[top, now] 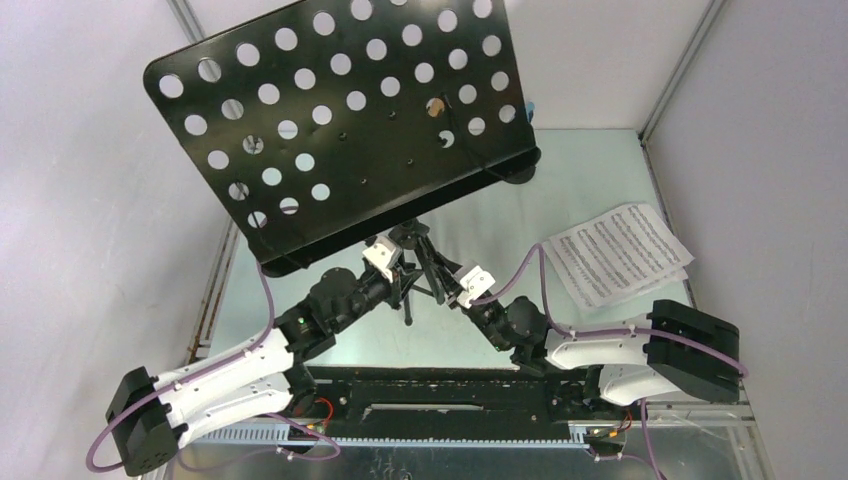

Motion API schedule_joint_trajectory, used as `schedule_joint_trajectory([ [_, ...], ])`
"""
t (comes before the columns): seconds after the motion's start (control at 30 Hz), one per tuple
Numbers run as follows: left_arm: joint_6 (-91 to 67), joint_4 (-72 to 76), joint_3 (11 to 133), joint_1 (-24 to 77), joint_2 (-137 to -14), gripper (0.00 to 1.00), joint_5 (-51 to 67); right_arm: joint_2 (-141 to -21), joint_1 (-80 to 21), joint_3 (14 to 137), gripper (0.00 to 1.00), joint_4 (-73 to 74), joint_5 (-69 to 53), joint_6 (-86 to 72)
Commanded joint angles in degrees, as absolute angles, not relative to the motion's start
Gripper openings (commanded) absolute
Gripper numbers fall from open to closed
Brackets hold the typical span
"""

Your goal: Pack up the instrument practice props

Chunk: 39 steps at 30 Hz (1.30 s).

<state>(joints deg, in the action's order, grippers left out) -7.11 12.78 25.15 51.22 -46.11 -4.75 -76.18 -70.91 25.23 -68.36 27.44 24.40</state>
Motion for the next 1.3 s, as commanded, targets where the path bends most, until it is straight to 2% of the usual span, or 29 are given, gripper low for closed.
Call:
schedule_joint_trajectory([
  [0.0, -4.4, 19.5, 31.6, 51.8, -46.4, 0.00, -1.3, -75.6, -72.8, 28.2, 0.00, -77.8, 20.0, 24.9],
  [0.3, -4.2, 17.5, 29.4, 51.9, -46.1, 0.00, -1.5, -76.8, -73.5, 22.2, 0.00, -76.5, 26.7, 20.2],
  [0.37, -4.2, 17.0, 28.0, 51.9, -45.8, 0.00, -1.6, -76.7, -73.9, 20.6, 0.03, -75.4, 28.5, 18.9],
  [0.5, -4.2, 16.0, 25.5, 51.9, -44.9, 0.00, -1.6, -74.5, -75.2, 17.4, 0.21, -70.7, 30.7, 16.0],
  [0.6, -4.3, 15.8, 24.0, 51.9, -44.3, 0.00, -1.5, -71.2, -75.9, 16.3, 0.41, -65.3, 31.6, 13.6],
  [0.83, -5.2, 16.5, 22.3, 51.9, -44.1, 0.00, -1.1, -60.4, -76.1, 18.7, 0.71, -49.5, 30.4, 9.5],
  [0.97, -5.1, 16.9, 22.7, 52.0, -45.1, 0.00, -0.4, -54.8, -76.0, 21.3, 0.82, -46.7, 28.3, 8.5],
  [1.2, -5.0, 16.9, 23.3, 52.7, -46.8, 0.00, 1.6, -55.0, -70.4, 28.2, 0.86, -44.6, 21.6, 2.4],
  [1.27, -5.0, 16.9, 23.3, 52.9, -46.8, 0.00, 1.5, -56.5, -68.5, 29.5, 0.90, -44.4, 20.1, 1.2],
])
